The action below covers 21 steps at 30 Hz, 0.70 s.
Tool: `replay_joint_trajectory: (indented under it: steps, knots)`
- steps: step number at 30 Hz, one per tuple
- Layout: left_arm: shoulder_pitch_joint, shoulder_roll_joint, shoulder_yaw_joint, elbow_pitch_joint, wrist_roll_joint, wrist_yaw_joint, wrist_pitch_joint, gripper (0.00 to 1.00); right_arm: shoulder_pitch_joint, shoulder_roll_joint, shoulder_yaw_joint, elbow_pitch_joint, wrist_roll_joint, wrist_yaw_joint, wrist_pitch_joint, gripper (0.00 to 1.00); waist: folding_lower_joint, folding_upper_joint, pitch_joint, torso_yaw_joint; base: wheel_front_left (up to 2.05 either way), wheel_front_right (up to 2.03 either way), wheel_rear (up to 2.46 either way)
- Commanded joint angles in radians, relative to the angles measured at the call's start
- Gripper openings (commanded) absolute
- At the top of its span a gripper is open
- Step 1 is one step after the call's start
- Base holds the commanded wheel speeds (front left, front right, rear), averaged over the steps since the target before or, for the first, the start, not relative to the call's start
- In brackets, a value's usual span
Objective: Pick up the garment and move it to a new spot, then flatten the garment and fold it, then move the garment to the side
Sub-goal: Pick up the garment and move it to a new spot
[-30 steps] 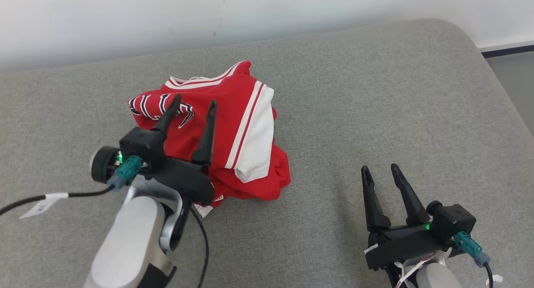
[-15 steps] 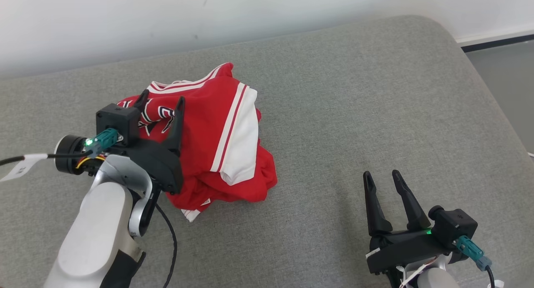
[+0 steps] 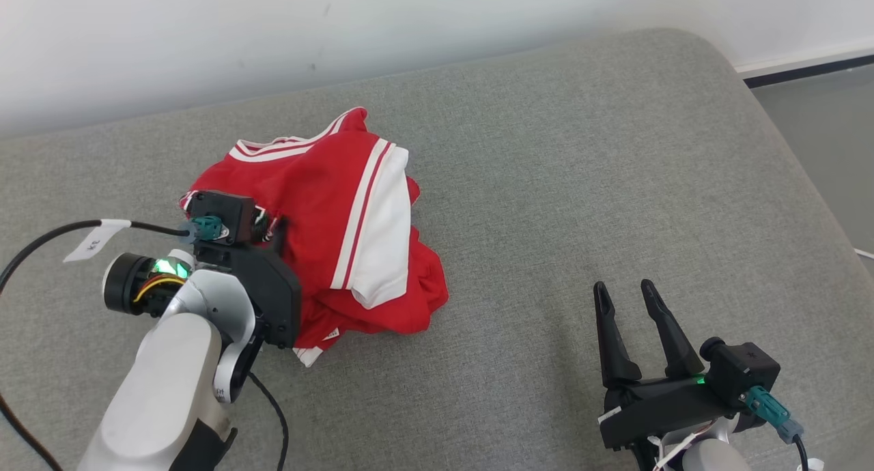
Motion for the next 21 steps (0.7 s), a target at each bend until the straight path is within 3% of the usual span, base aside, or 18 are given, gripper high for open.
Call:
replay_joint_trajectory:
  steps: [1, 14, 21]
  knots:
    - [0.013, 0.005, -0.002, -0.002, -0.013, 0.004, -0.003, 0.0, 0.006, 0.0, 0.002, -0.001, -0.003, -0.002, 0.0, 1.0, 0.0, 0.0, -0.003, 0.0, 0.0, 0.0, 0.0]
    - [-0.081, -0.013, 0.013, -0.139, -0.048, -0.034, -0.167, 0.0, 0.025, 0.0, -0.01, -0.001, -0.013, -0.002, 0.0, 1.0, 0.0, 0.0, -0.033, 0.048, 0.0, 0.0, 0.0]
    - [-0.214, -0.014, 0.0, -0.233, -0.066, -0.05, -0.153, 0.0, 0.044, 0.0, 0.002, 0.001, -0.004, -0.002, 0.0, 1.0, 0.0, 0.0, -0.058, 0.069, 0.0, 0.0, 0.0]
